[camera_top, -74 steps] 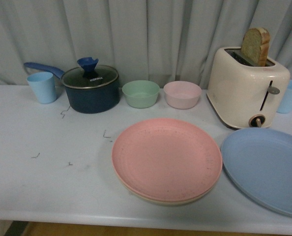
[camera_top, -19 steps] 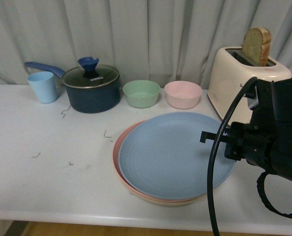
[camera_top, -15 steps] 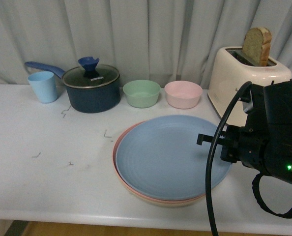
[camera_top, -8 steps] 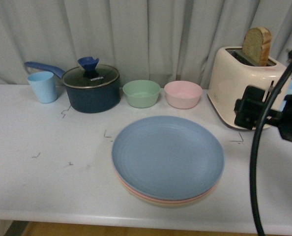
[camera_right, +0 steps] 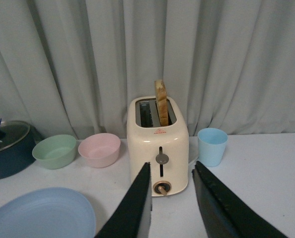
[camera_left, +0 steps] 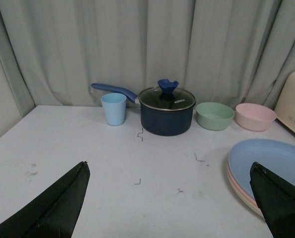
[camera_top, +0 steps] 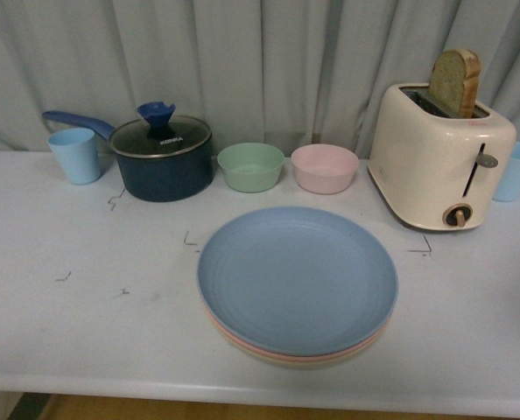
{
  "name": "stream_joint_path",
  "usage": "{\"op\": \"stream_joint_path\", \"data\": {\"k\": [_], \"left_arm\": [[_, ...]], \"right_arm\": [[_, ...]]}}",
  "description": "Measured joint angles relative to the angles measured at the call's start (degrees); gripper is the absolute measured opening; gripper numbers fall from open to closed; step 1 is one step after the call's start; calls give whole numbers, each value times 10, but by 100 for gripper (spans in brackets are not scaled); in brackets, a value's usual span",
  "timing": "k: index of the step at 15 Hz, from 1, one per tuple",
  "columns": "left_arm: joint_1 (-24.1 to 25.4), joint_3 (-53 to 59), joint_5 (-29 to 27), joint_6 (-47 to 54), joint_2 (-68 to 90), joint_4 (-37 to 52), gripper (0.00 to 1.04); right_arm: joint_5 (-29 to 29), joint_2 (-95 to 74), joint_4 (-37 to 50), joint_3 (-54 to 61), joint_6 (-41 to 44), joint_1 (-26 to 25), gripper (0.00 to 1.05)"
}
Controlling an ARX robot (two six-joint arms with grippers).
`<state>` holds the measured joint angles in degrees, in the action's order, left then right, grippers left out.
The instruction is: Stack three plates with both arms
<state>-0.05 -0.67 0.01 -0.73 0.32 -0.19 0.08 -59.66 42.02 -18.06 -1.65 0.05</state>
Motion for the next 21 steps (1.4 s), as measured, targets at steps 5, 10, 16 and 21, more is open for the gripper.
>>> {"op": "stream_joint_path", "data": {"k": [5,10,16,21], "left_arm": [[0,0,0,0,0,0,98],[0,0,0,0,0,0,98],[0,0,0,0,0,0,98],[0,0,0,0,0,0,98]], "right_arm": [[0,112,-22,94,13,-1,2],[0,221,-87,142,13,-1,2],[0,333,-155,174,13,-1,2],[0,430,-252,174,13,-1,2]]}}
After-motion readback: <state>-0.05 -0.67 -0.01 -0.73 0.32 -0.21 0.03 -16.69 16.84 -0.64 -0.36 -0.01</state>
